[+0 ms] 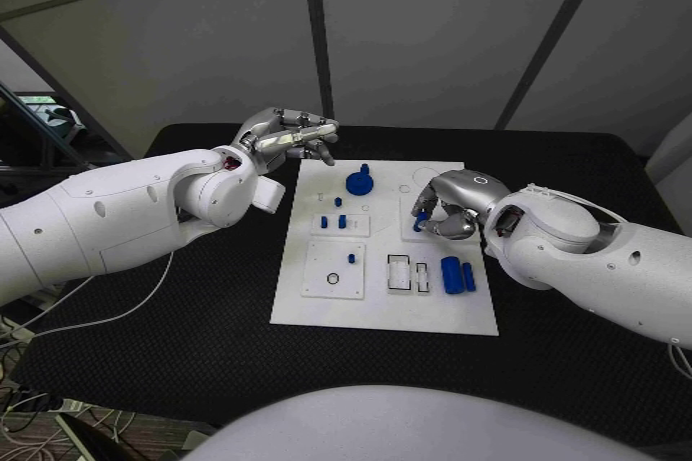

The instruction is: Assemble the parts on the task board

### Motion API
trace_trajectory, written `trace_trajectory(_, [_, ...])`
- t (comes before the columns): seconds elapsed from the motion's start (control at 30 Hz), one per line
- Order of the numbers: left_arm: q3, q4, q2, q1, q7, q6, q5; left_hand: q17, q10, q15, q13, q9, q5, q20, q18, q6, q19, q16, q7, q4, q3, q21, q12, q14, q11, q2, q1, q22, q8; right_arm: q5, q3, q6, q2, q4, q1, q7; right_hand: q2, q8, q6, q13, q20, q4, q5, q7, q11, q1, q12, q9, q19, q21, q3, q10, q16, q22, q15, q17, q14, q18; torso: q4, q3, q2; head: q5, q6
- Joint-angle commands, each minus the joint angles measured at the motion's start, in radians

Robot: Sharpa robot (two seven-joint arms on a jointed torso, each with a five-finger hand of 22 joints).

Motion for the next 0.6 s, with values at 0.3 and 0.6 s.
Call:
trace_trajectory(0.3, [0.001, -0.005, -0.002, 0.002, 0.005, 0.015, 0.0, -0.001, -0.005, 0.0, -0.001, -0.001, -0.002, -0.001, 0.049, -0.005, 0.009, -0.004, 0.003, -0.003, -0.003, 0.0, -0.005, 0.008, -0.002, 0.0, 0.004, -0.001, 0.007, 0.007, 0.007, -0.117, -0.058, 0.14, 0.005, 0.002, 0.011, 0.009, 0.015, -0.002, -0.002, -0.008, 0.008, -0.005, 0.001, 0.013, -0.005, 0.019, 0.007, 0.005, 0.015, 0.007, 0.004, 0.003, -0.003, -0.001, 0.017, -0.018, -0.0015, -0.001, -0.002, -0.004, 0.0])
trace_trajectory(0.6, [0.0, -0.014, 0.009, 0.001, 0.007, 0.019, 0.0, -0.001, -0.005, -0.001, -0.002, -0.002, -0.002, -0.002, 0.049, -0.005, 0.01, -0.005, 0.003, -0.004, -0.003, -0.001, -0.005, 0.008, -0.002, 0.001, 0.005, -0.002, 0.008, 0.052, 0.008, -0.132, 0.01, 0.184, 0.001, 0.047, 0.001, 0.008, 0.013, -0.002, -0.003, -0.015, 0.022, -0.002, 0.002, 0.013, -0.011, 0.02, 0.007, 0.005, 0.021, 0.008, 0.003, 0.003, -0.003, -0.002, 0.018, -0.018, 0.0, 0.0, -0.001, -0.004, 0.0])
